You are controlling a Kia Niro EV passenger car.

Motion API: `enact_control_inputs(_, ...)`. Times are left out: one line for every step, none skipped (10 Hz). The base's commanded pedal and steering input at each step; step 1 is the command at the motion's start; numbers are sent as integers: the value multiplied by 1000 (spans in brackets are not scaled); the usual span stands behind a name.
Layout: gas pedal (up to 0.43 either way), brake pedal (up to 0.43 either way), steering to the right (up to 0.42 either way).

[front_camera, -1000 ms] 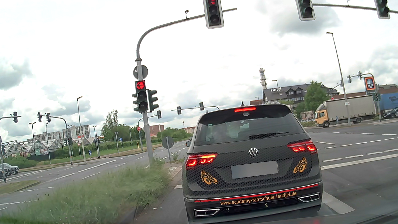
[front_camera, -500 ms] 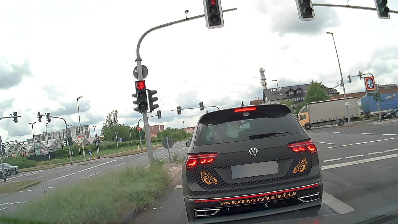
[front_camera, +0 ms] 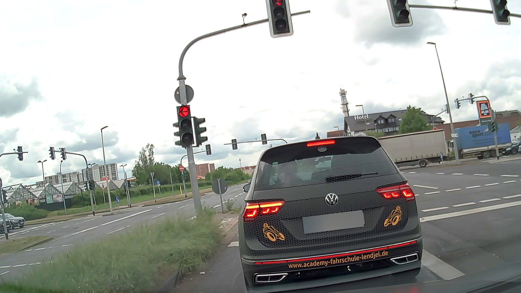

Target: Follow the waypoints while adhering to traffic rules and regulations

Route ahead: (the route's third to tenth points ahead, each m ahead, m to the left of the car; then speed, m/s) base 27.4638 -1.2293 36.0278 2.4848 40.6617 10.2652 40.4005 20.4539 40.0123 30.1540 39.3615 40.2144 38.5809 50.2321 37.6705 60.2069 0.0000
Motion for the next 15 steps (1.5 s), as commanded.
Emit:
enact_control_inputs(0, 256, 5)
enact_control_inputs(0, 256, 6)
enact_control_inputs(0, 256, 5)
enact_control_inputs(0, 256, 5)
enact_control_inputs(0, 262, 5)
enact_control_inputs(0, 256, 5)
enact_control_inputs(0, 256, 5)
enact_control_inputs(0, 262, 5)
enact_control_inputs(0, 256, 5)
enact_control_inputs(0, 256, 5)
enact_control_inputs(0, 256, 5)
enact_control_inputs(0, 256, 6)
enact_control_inputs(0, 256, 5)
enact_control_inputs(0, 256, 5)
enact_control_inputs(0, 256, 5)
